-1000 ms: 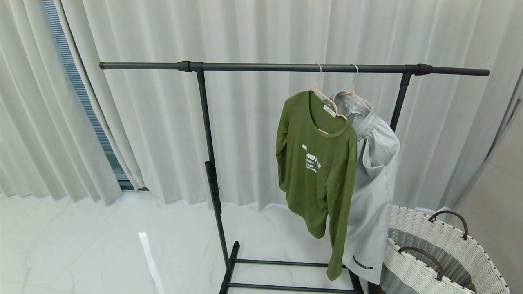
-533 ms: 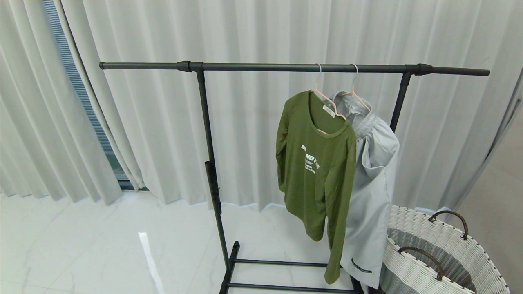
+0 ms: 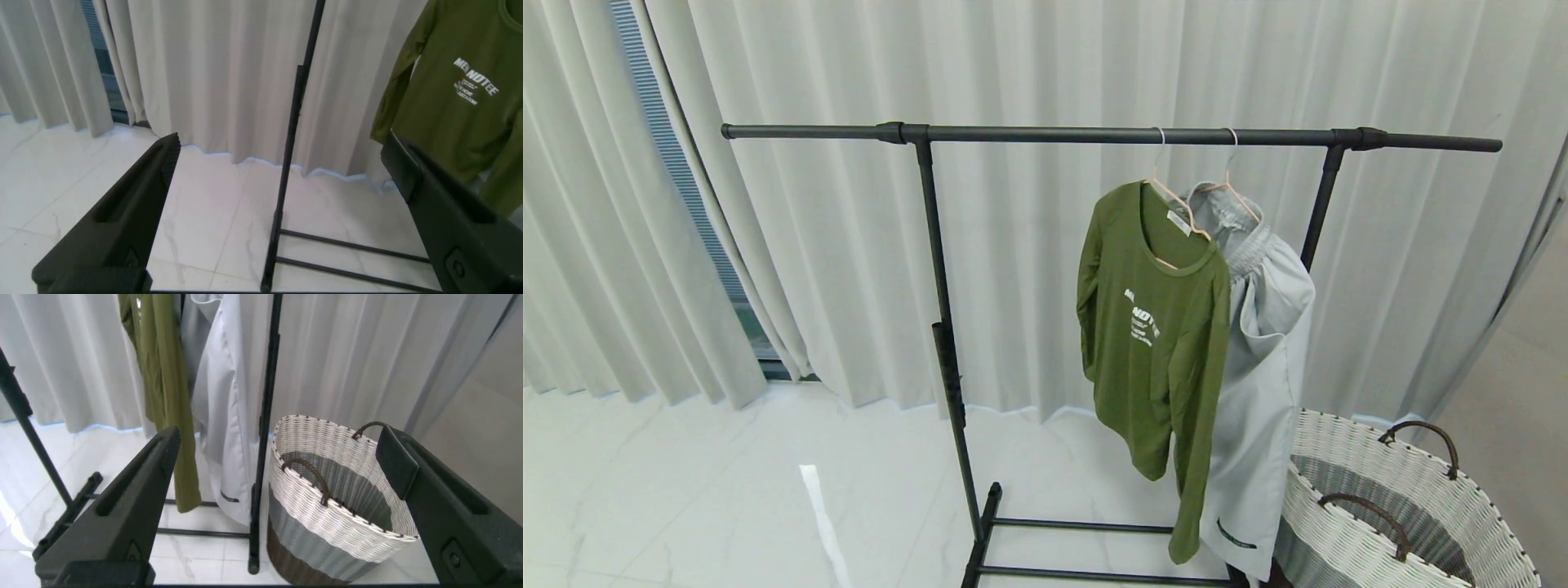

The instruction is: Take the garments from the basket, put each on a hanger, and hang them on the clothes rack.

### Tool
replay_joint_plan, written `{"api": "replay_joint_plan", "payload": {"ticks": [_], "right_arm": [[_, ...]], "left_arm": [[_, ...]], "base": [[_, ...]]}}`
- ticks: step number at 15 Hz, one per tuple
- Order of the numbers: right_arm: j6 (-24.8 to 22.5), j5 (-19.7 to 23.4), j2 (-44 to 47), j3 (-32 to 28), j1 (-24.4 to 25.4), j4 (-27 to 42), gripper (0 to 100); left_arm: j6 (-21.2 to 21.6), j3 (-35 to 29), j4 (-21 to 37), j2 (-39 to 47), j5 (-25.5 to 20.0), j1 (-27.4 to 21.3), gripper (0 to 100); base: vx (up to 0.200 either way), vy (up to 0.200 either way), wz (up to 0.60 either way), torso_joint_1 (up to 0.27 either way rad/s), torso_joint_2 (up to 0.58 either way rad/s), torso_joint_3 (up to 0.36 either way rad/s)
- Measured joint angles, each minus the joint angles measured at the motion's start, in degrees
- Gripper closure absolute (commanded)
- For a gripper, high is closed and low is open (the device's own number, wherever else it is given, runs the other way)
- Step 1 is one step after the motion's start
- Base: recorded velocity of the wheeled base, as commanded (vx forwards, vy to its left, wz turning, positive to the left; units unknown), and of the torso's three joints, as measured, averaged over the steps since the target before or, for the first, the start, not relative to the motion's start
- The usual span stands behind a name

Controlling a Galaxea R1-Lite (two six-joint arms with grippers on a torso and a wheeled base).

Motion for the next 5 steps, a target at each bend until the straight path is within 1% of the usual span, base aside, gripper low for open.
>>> {"api": "replay_joint_plan", "payload": {"ticks": [5], "right_arm": [[-0.1,0.0,0.0,0.0,0.0,0.0,0]], "left_arm": [[0.0,0.0,0.0,0.0,0.0,0.0,0]], "base": [[0.000,0.000,0.00,0.000,0.00,0.000]]}}
